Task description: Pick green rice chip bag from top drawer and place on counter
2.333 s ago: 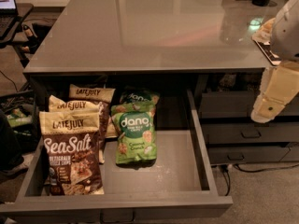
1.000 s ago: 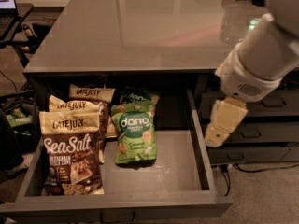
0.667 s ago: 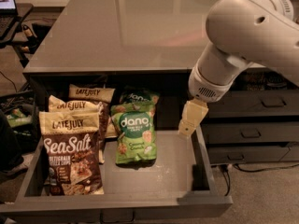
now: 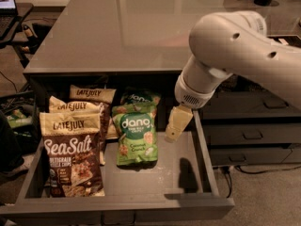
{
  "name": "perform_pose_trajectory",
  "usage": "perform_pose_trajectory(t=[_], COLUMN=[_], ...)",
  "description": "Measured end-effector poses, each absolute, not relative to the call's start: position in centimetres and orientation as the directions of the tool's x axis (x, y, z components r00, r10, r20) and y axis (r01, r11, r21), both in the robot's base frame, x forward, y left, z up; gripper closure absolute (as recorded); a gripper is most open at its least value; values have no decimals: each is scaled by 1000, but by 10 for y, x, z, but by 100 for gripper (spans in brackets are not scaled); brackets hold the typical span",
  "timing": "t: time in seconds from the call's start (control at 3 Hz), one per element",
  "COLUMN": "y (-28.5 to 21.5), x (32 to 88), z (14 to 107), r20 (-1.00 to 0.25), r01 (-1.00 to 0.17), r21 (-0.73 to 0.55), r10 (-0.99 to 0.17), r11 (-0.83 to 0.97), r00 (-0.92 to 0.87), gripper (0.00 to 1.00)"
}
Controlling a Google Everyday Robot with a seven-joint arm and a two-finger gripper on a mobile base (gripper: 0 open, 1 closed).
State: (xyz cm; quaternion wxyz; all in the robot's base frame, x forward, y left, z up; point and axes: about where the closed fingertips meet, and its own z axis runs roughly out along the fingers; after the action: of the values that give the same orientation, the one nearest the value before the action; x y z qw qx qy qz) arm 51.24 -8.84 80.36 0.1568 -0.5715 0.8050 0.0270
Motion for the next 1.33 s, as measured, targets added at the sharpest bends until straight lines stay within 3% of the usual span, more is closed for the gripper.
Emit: perform_pose_trajectory(t=[1.33], y=[-38], x=[574], z=[724], r20=[-351], r01=[-935], r21=[-63], r10=[-885], r11=[349], r00=[-307], gripper=[0])
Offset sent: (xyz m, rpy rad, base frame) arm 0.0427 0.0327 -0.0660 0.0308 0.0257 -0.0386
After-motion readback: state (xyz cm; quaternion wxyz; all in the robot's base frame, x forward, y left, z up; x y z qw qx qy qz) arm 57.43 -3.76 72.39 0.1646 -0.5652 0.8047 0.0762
